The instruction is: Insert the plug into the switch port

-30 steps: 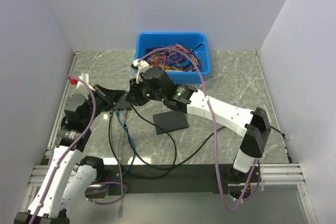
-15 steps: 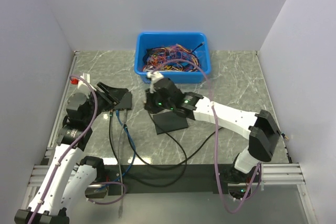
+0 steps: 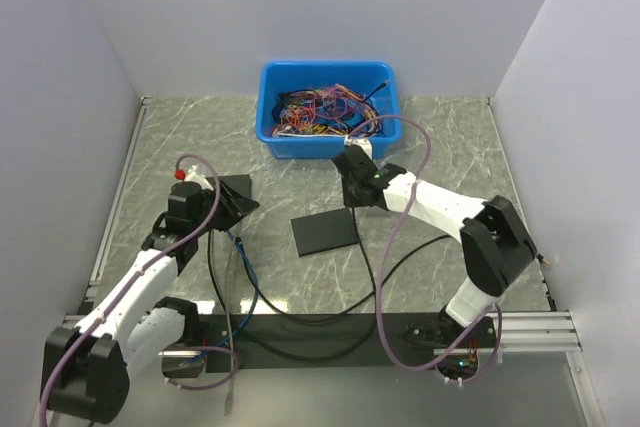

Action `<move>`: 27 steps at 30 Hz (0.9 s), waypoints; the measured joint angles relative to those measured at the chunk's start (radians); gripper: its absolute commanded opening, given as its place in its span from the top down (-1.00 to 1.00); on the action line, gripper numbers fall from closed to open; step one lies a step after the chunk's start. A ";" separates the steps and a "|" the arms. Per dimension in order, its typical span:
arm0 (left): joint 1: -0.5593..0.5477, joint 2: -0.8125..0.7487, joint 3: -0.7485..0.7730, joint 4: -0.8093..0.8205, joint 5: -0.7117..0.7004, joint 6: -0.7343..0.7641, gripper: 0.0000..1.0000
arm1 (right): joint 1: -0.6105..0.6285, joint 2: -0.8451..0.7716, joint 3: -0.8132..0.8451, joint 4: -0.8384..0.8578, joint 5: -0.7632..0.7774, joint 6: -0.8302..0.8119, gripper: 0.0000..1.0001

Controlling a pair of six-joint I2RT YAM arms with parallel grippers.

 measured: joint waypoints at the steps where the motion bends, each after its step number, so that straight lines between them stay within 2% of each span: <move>1: -0.010 0.017 -0.001 0.000 0.000 0.001 0.03 | -0.010 0.021 -0.001 -0.011 0.011 0.003 1.00; 8: -0.098 0.105 0.000 0.058 -0.005 0.002 0.10 | -0.065 0.127 -0.002 -0.064 0.048 0.024 1.00; 19: -0.270 0.369 0.000 0.167 -0.064 -0.019 0.23 | -0.006 0.166 -0.035 -0.066 -0.024 0.033 1.00; 27: -0.297 0.425 0.003 0.161 -0.113 -0.032 0.28 | 0.073 0.295 0.154 -0.153 -0.027 0.029 1.00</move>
